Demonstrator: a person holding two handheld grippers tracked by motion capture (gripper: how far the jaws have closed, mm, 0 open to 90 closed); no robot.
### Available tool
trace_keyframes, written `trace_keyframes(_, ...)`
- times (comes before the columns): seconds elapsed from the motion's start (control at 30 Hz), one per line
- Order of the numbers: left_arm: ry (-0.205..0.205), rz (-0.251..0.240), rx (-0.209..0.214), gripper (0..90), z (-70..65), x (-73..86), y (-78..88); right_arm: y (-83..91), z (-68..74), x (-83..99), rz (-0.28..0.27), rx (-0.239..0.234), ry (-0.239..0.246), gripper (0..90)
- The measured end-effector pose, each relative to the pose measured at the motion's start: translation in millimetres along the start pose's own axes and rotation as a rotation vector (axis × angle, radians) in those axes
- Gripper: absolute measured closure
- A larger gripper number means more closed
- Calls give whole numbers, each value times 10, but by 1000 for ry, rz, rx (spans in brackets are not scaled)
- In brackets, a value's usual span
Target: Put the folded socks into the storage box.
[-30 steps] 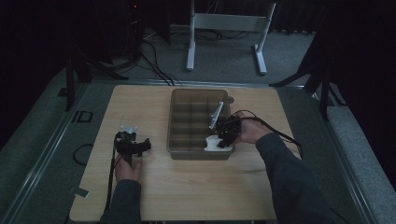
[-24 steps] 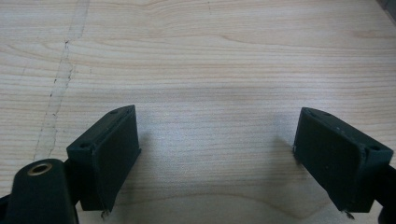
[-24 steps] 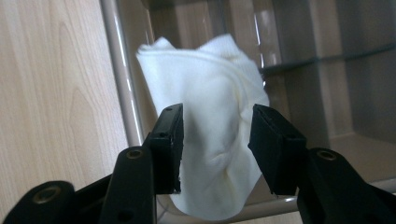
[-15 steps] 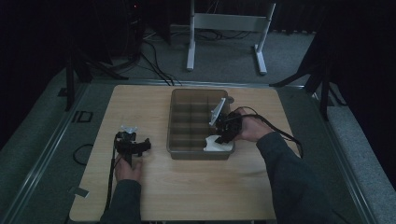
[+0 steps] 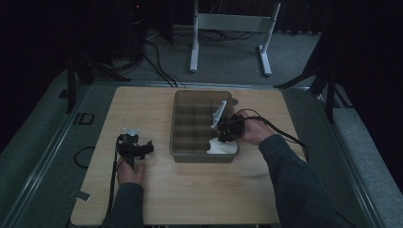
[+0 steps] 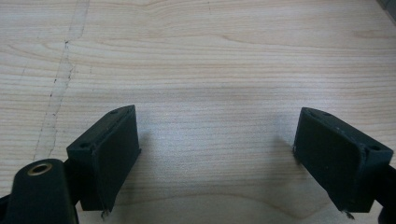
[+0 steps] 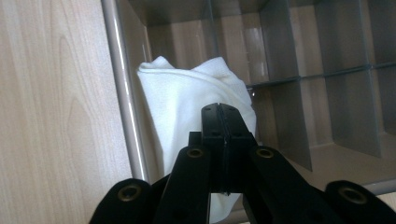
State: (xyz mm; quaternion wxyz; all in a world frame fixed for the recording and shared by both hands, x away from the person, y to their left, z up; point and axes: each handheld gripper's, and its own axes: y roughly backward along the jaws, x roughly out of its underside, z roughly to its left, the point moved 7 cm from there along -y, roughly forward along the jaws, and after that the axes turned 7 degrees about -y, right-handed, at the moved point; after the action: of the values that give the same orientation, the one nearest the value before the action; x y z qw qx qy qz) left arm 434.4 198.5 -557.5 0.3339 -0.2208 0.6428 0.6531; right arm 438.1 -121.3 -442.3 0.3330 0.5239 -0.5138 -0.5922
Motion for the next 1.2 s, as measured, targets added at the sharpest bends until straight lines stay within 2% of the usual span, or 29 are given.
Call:
trace_keyframes(0.47,0,0,0,145,0,0,0,-117,-11,-10,38,4,-15,900)
trace_keyframes(1.2,0,0,0,145,0,0,0,-301,27,9,111,-1,3,900)
